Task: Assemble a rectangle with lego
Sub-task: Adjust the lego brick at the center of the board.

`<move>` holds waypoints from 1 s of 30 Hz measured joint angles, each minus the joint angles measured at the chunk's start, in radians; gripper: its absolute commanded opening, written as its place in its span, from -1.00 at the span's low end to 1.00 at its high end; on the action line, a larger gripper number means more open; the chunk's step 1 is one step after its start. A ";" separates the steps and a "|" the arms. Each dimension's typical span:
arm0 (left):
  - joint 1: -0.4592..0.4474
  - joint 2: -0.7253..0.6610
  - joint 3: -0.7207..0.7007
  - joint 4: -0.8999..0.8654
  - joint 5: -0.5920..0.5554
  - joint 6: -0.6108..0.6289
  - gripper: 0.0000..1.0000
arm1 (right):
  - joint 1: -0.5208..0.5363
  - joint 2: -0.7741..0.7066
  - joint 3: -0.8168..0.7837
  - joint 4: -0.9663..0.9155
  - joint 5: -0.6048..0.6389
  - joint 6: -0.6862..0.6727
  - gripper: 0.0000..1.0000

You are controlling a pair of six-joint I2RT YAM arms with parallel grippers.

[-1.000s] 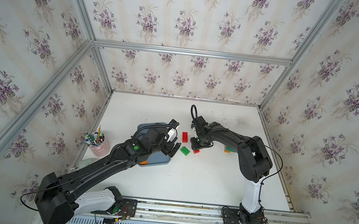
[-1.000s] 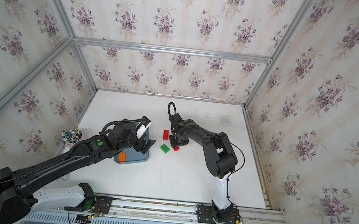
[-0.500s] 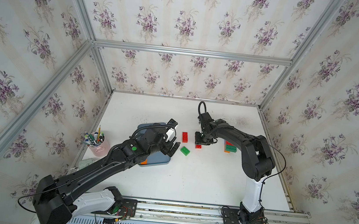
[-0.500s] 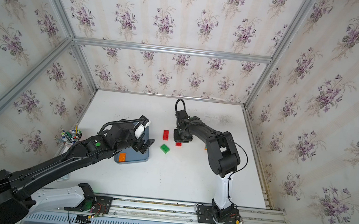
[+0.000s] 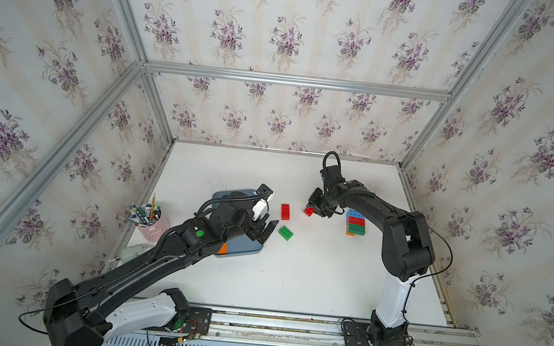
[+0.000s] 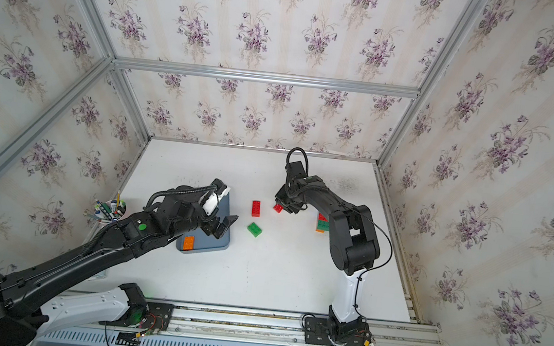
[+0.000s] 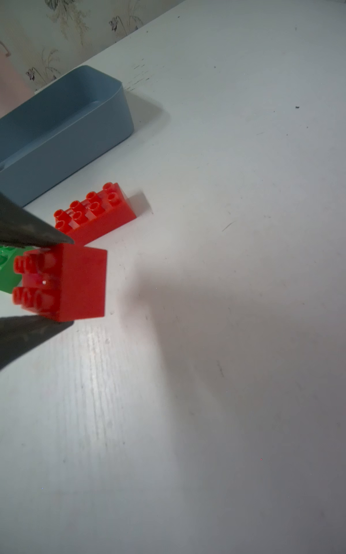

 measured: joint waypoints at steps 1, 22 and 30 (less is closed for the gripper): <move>-0.014 -0.007 -0.012 0.006 0.013 0.015 1.00 | 0.000 0.010 0.002 -0.002 -0.013 0.017 -0.26; -0.091 -0.142 -0.207 0.213 0.133 0.194 1.00 | 0.012 0.031 0.112 -0.102 0.048 -0.241 0.30; -0.091 -0.133 -0.206 0.227 0.105 0.193 1.00 | 0.047 -0.087 0.007 -0.018 0.066 -0.910 0.30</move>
